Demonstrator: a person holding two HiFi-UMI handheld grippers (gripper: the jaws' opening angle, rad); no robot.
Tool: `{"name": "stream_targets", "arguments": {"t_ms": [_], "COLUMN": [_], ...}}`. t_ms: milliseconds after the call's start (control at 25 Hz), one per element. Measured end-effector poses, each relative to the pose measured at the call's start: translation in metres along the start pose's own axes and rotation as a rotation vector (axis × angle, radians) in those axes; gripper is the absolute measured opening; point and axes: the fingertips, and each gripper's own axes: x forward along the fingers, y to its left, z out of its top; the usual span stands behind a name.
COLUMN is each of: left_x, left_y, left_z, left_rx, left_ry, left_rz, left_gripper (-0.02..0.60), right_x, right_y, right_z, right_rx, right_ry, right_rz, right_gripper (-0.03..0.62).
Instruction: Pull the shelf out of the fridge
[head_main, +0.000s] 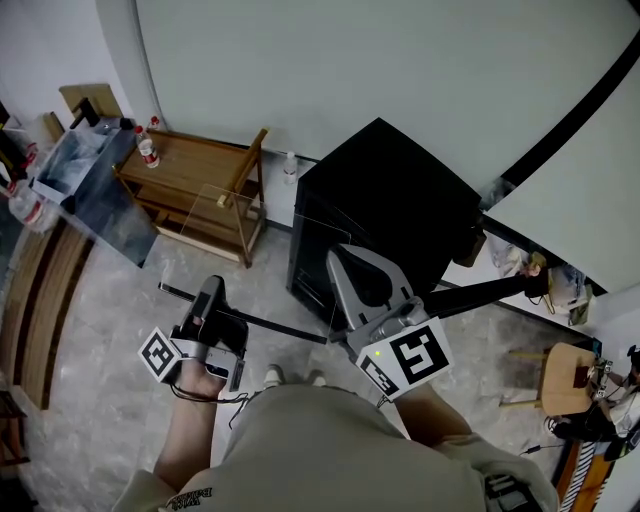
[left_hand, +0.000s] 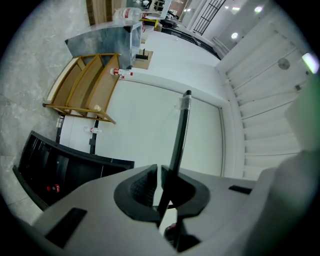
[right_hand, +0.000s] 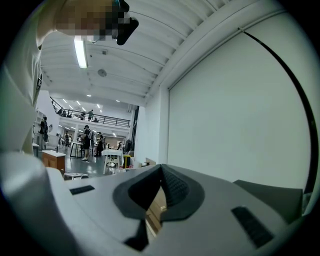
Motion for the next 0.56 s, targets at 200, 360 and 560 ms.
{"name": "stream_targets", "arguments": {"t_ms": [200, 360, 560], "left_x": [0.001, -0.0004, -0.0053], "left_y": [-0.0012, 0.0008, 0.0059], "left_z": [-0.0005, 0.0006, -0.0005], "left_rx": [0.007, 0.006, -0.012], "left_ry": [0.011, 0.017, 0.02], "left_rz": [0.005, 0.011, 0.042], "left_gripper": [0.029, 0.029, 0.028], "right_x": [-0.0017, -0.003, -0.0047], "right_y": [-0.0002, -0.0014, 0.0015], "right_z": [0.0018, 0.001, 0.0011], "right_rx": [0.003, 0.009, 0.018], "right_ry": [-0.002, 0.0, 0.015], "right_rz": [0.001, -0.006, 0.0], "right_gripper": [-0.003, -0.003, -0.003]}}
